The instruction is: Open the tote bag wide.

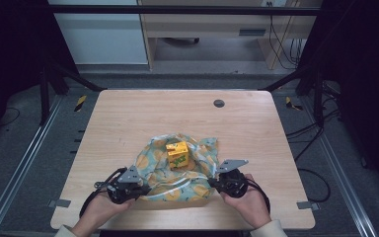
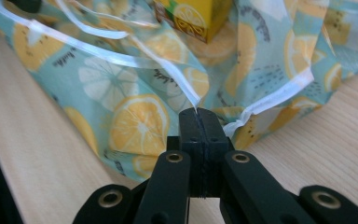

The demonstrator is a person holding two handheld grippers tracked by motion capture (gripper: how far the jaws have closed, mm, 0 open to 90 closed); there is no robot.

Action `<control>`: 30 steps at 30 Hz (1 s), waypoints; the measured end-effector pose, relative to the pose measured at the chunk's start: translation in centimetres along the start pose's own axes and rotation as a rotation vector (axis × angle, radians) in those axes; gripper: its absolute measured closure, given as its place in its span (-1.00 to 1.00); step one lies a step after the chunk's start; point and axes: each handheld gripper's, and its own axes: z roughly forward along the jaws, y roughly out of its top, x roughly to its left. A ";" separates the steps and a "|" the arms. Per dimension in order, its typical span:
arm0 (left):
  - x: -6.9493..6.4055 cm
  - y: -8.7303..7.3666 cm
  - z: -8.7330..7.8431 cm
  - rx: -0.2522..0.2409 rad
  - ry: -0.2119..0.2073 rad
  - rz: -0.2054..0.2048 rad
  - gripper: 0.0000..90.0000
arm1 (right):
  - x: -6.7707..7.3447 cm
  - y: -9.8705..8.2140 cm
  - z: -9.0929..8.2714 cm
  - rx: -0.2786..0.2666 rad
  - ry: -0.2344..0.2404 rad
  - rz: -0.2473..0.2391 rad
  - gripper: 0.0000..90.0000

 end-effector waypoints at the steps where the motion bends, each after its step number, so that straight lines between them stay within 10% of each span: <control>1: 0.0 -0.1 0.1 0.005 0.002 0.000 1.00 | -0.1 -0.1 0.1 0.004 0.000 0.000 1.00; 15: -0.2 -0.1 0.3 0.004 0.015 0.012 0.99 | -0.7 -0.5 0.0 0.010 -0.016 0.007 0.99; 30: -0.5 -0.1 0.4 0.008 0.006 0.024 0.95 | -2.0 4.8 -2.4 -0.108 -0.079 -0.024 0.13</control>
